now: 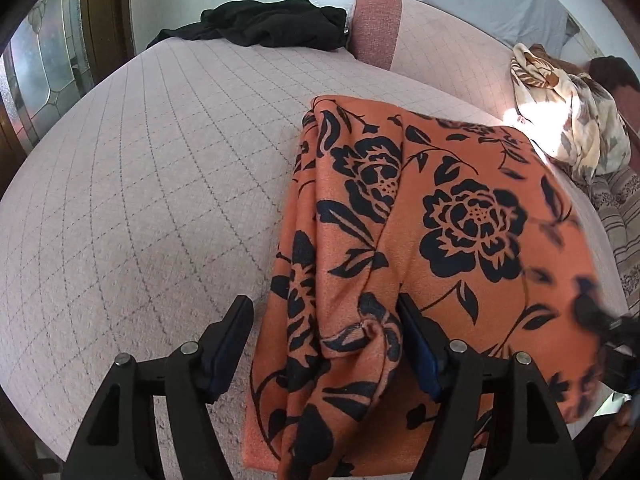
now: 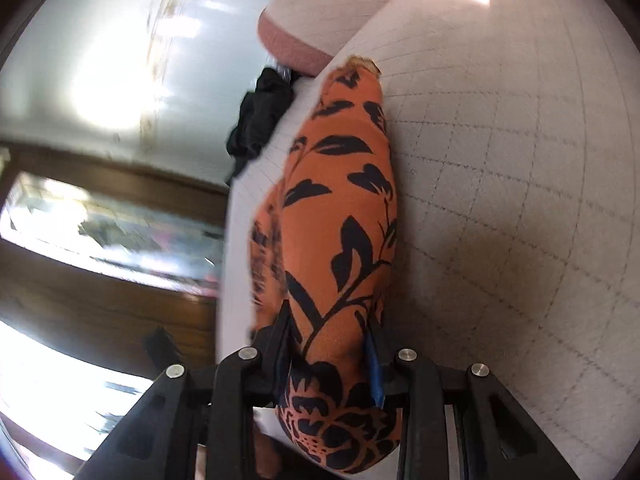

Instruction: Fold small clothes

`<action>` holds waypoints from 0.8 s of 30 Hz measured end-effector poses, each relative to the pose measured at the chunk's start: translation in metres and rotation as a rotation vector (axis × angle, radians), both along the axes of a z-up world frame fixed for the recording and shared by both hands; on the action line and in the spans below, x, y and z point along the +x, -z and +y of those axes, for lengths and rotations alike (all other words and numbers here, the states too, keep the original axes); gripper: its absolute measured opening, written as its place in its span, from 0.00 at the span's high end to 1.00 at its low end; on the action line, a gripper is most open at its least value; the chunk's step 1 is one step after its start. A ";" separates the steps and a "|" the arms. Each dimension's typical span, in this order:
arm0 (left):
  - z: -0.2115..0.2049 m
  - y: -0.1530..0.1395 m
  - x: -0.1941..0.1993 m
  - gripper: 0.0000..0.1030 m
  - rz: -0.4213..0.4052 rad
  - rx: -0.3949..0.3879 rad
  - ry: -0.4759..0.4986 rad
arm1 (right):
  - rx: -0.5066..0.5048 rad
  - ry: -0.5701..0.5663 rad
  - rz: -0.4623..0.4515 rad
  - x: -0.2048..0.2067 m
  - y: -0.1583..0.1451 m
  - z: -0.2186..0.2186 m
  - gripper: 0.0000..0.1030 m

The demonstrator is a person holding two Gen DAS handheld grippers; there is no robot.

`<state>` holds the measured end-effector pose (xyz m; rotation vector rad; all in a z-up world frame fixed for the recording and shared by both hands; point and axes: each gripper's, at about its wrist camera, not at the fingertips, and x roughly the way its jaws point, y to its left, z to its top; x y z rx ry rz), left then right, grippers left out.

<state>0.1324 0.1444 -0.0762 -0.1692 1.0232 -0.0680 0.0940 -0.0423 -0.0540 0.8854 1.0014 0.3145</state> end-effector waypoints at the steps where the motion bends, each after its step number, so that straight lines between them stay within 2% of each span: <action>1: -0.002 0.001 0.001 0.28 0.002 -0.008 0.006 | -0.084 -0.003 0.044 0.003 0.010 0.000 0.68; 2: -0.002 0.001 0.000 0.28 0.001 -0.005 0.007 | -0.085 0.005 0.075 0.004 0.019 -0.004 0.67; 4: -0.001 0.001 0.002 0.28 -0.001 -0.004 0.007 | 0.010 0.022 0.093 0.005 0.021 -0.014 0.55; 5: 0.000 0.002 0.003 0.28 0.001 -0.010 0.004 | 0.030 0.034 0.079 0.005 0.015 -0.017 0.51; 7: 0.001 0.001 0.003 0.28 0.002 -0.020 0.001 | 0.060 0.077 0.012 0.006 0.000 -0.028 0.32; 9: 0.000 0.001 0.002 0.28 0.002 -0.018 0.003 | 0.112 0.140 -0.036 0.012 -0.006 -0.040 0.26; 10: -0.001 0.001 0.003 0.27 0.003 -0.020 0.002 | 0.145 0.152 -0.023 0.021 -0.001 -0.044 0.25; 12: 0.001 0.002 0.004 0.27 0.006 -0.030 0.000 | 0.204 0.137 0.058 0.044 0.020 -0.042 0.25; 13: -0.001 0.003 0.007 0.27 0.006 -0.031 0.000 | 0.205 0.121 0.100 0.054 0.029 -0.039 0.29; 14: 0.000 0.003 0.007 0.27 0.005 -0.031 0.001 | 0.179 0.104 0.124 0.061 0.035 -0.037 0.41; 15: 0.000 0.003 0.006 0.27 0.004 -0.031 0.003 | 0.161 0.095 0.119 0.066 0.035 -0.034 0.62; 16: 0.000 0.002 0.005 0.27 0.003 -0.031 0.003 | 0.123 0.089 0.083 0.065 0.026 -0.030 0.67; 18: 0.000 0.002 0.004 0.26 0.001 -0.032 0.004 | -0.047 0.037 -0.018 0.059 -0.003 -0.014 0.68; 19: -0.001 0.002 0.004 0.25 0.000 -0.027 0.006 | -0.110 0.027 -0.026 0.058 -0.004 -0.008 0.69; 20: -0.002 0.002 0.004 0.25 -0.001 -0.024 0.008 | -0.170 0.012 0.010 0.061 0.006 -0.006 0.69; 21: -0.003 0.002 0.004 0.24 0.000 -0.018 0.009 | -0.199 0.006 0.040 0.064 0.015 -0.006 0.68; 23: 0.000 0.002 0.004 0.24 0.001 -0.024 0.003 | -0.153 0.010 0.049 0.066 0.017 -0.010 0.62; 24: 0.001 0.003 0.004 0.24 0.002 -0.029 0.002 | -0.113 0.015 0.053 0.068 0.015 -0.013 0.56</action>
